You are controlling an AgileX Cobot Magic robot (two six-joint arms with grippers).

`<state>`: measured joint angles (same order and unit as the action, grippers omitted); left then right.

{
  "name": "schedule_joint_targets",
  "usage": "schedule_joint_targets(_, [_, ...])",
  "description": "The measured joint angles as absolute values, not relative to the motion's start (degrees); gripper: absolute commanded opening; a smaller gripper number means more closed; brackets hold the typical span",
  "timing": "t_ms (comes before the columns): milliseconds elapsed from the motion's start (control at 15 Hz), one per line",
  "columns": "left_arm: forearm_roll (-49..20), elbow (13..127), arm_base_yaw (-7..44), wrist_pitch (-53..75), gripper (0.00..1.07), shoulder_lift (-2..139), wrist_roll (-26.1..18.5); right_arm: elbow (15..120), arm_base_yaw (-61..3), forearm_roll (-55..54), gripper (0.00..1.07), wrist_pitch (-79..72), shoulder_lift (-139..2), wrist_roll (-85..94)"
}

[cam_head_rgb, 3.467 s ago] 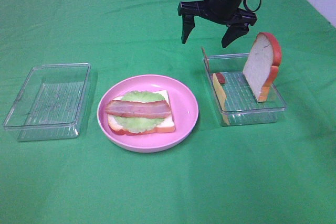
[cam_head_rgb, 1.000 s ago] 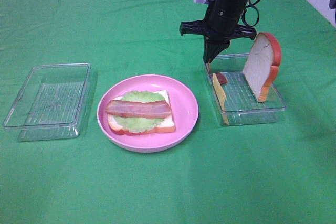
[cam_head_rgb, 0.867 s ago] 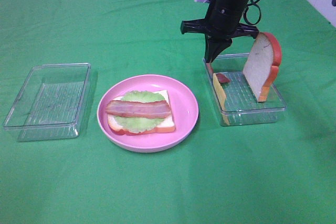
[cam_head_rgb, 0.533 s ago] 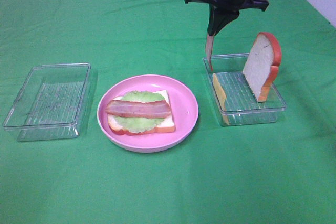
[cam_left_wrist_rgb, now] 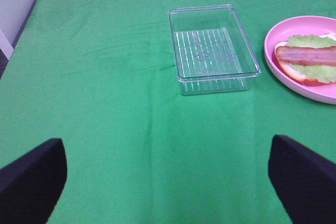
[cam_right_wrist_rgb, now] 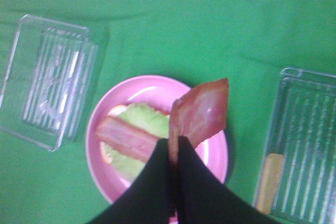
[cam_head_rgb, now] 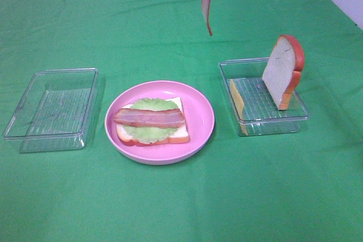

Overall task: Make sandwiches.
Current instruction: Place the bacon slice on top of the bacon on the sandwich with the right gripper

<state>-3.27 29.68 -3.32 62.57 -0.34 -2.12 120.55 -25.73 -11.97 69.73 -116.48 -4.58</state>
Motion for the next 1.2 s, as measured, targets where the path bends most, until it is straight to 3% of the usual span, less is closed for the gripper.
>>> schedule_joint_targets(333, [-3.27, 29.68, -3.32, 62.57, 0.98, -0.34, -2.12, 111.27, -31.91, -30.08, 0.0, 69.73, -114.71, 7.96])
schedule_joint_targets(733, [-3.27, 29.68, -3.32, 62.57, 0.98, -0.34, -2.12, 100.96, -35.24, -39.88, 0.0, 64.74, -114.71, 17.53])
schedule_joint_targets(1200, [-3.27, 29.68, -3.32, 62.57, 0.98, -0.34, -2.12, 100.15, -35.47, -48.82, 0.0, 58.96, -122.9, 22.98])
